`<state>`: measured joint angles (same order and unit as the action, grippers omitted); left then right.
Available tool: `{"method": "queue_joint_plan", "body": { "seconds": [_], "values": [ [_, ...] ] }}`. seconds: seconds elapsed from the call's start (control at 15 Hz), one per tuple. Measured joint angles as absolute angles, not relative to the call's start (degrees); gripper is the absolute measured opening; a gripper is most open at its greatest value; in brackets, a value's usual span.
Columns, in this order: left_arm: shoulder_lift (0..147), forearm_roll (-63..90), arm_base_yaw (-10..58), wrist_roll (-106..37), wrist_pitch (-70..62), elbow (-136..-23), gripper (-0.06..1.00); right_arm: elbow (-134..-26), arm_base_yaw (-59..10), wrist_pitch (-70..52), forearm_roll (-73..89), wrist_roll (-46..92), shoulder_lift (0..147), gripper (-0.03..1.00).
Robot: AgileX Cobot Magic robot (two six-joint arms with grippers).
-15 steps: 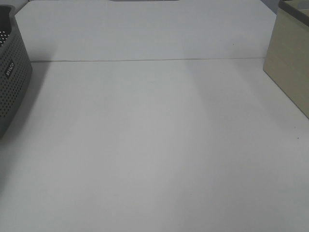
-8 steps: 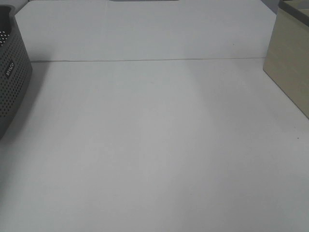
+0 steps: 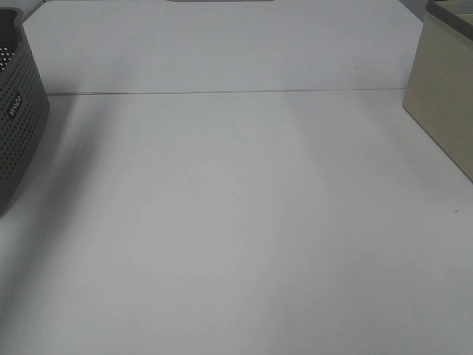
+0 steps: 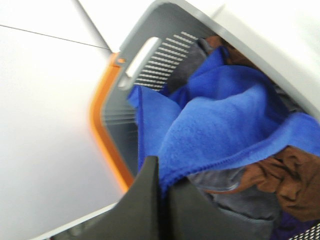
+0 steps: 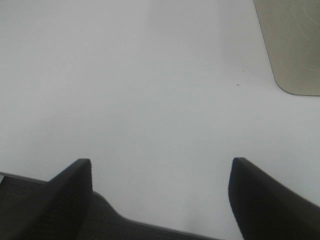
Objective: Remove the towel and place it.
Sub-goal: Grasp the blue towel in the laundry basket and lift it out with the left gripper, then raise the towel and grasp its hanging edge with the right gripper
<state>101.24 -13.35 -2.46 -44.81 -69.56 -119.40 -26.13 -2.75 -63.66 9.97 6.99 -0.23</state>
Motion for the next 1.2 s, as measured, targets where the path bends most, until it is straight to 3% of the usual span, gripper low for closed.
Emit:
{"method": "queue_joint_plan", "body": {
  "seconds": [0.47, 0.73, 1.2],
  "values": [
    [87.66, -18.11, 6.82, -44.81, -69.67, -119.4, 0.0, -26.7, -2.75, -61.13, 14.44, 11.17, 3.61, 0.75],
    [84.4, -18.74, 11.12, -44.81, -70.02, -119.4, 0.0, -26.93, -2.75, -50.94, 35.75, 37.3, 16.33, 0.75],
    [84.28, -18.62, 21.94, -47.73, -70.47, -119.4, 0.0, -27.67, -2.75, -51.8, 78.78, 89.84, 47.1, 0.75]
  ]
}}
